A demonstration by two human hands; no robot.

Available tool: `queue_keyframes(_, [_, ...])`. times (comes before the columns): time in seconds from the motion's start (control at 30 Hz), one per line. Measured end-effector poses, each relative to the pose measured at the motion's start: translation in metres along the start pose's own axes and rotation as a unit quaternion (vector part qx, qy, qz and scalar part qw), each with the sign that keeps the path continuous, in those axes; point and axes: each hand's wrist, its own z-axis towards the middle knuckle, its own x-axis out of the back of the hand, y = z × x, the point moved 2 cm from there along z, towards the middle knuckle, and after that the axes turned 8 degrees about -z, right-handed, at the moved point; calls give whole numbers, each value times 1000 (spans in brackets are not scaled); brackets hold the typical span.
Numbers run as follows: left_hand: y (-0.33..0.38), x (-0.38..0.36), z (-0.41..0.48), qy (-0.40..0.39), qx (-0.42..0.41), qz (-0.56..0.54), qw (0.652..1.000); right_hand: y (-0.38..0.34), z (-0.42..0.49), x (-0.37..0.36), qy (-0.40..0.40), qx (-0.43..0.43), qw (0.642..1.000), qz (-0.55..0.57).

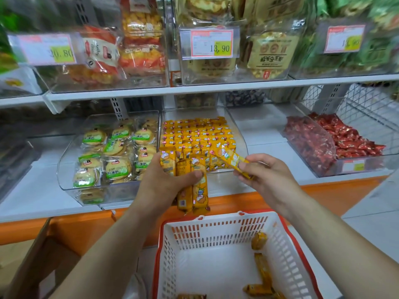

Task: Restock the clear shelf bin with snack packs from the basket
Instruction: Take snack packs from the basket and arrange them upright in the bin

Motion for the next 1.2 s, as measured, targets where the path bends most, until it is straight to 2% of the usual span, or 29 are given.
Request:
queue_keyframes(0.23, [-1,-6,7,-2,-17,2,1000,11,-10,-19,-93,-42,994,42])
queue_keyframes(0.5, [-5,-7,5,0,-15,18,1000,12,-19,-24,-175,-2,973,-148])
queue_keyframes(0.67, [-3,-2,5,11,-2,34,999,10,-18,-19,-130,5,979,-154])
queue_keyframes(0.8, [-1,2,6,17,-12,37,999,-8,5,-1,-40,92,970,-220])
queue_keyframes(0.9, [-4,3,8,16,-14,39,999,-29,33,8,38,169,925,-337])
queue_keyframes(1.0, [-4,4,9,13,-13,40,999,-42,64,10,41,219,865,-450])
queue_keyframes(1.2, [-4,6,13,25,-9,56,998,-32,114,12,0,185,721,-667])
